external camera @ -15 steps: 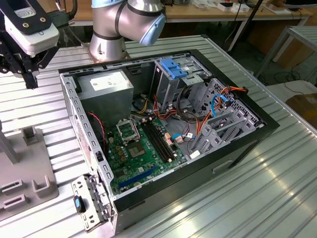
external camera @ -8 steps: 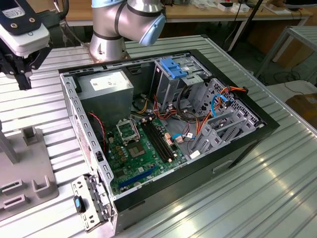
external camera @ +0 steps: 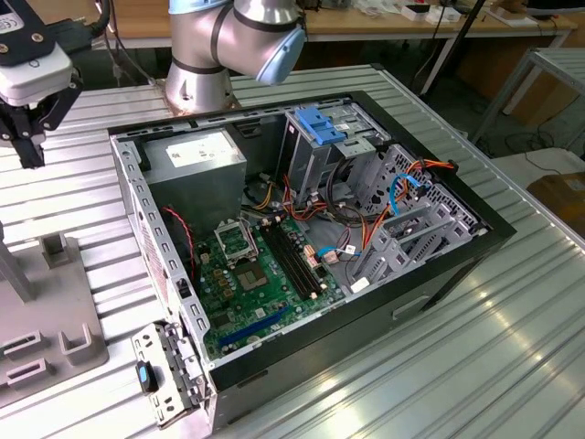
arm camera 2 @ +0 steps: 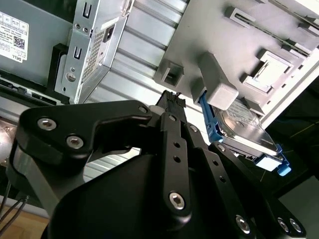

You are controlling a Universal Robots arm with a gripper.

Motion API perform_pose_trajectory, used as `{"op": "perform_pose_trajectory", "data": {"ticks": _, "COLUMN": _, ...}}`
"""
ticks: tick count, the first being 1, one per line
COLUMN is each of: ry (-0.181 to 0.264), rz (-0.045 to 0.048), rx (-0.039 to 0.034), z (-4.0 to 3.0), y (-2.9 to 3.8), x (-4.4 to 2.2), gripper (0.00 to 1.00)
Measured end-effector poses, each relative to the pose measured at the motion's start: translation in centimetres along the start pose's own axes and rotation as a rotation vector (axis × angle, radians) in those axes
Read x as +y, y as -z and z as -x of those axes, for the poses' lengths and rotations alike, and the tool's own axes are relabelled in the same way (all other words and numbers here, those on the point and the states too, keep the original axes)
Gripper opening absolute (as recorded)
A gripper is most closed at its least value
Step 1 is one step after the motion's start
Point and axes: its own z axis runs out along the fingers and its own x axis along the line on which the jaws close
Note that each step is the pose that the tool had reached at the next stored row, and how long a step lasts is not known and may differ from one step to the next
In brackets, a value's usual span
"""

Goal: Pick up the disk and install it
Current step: 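Reach for the disk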

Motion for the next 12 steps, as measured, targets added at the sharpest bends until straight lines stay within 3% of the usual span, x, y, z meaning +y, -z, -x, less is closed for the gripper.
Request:
{"op": "perform_pose_trajectory", "data": {"ticks": 4, "ry": 0.000, "rz": 0.0000, "rx": 0.0000, "z": -1.26, "y": 0.04, "x": -0.10, "gripper": 0.11}}
{"op": "perform_pose_trajectory", "data": {"ticks": 10, "ry": 0.000, "rz": 0.0000, "rx": 0.0000, "z": -1.44, "y": 0.04, "x": -0.11, "gripper": 0.11}}
{"op": "perform_pose_trajectory", "data": {"ticks": 12, "ry": 0.000, "rz": 0.0000, "rx": -0.0001, "z": -2.10, "y": 0.06, "x": -0.16, "gripper": 0.11}}
